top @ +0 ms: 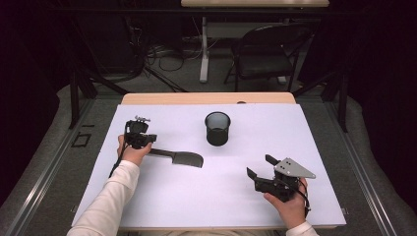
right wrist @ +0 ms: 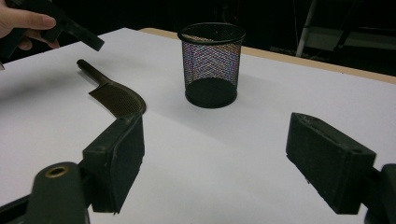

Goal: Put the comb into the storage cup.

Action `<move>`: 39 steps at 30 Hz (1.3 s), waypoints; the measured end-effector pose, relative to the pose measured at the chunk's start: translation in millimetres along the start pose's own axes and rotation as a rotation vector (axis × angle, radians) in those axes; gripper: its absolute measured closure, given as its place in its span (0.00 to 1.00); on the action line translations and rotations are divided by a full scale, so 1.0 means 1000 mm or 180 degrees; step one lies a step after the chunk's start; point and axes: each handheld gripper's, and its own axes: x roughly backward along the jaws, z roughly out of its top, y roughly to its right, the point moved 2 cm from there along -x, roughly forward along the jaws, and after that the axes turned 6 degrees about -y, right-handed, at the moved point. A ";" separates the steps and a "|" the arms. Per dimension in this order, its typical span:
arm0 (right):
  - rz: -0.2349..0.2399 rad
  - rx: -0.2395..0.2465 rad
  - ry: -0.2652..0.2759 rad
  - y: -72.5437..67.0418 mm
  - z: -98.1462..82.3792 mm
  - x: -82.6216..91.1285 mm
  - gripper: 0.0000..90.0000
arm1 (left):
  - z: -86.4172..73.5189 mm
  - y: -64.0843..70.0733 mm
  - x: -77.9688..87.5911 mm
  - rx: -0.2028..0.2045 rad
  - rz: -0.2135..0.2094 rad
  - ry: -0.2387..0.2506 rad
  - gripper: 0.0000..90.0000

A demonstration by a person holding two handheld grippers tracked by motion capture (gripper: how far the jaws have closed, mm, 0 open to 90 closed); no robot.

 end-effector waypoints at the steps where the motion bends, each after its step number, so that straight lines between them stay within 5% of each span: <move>1: 0.0002 -0.0002 -0.0013 0.000 0.000 0.000 0.22 | 0.000 0.000 0.000 0.0000 0.0000 0.0000 1.00; 39: 0.0012 -0.0004 -0.0034 0.000 -0.001 0.000 0.22 | -0.011 0.001 -0.026 -0.0013 -0.0014 -0.0234 1.00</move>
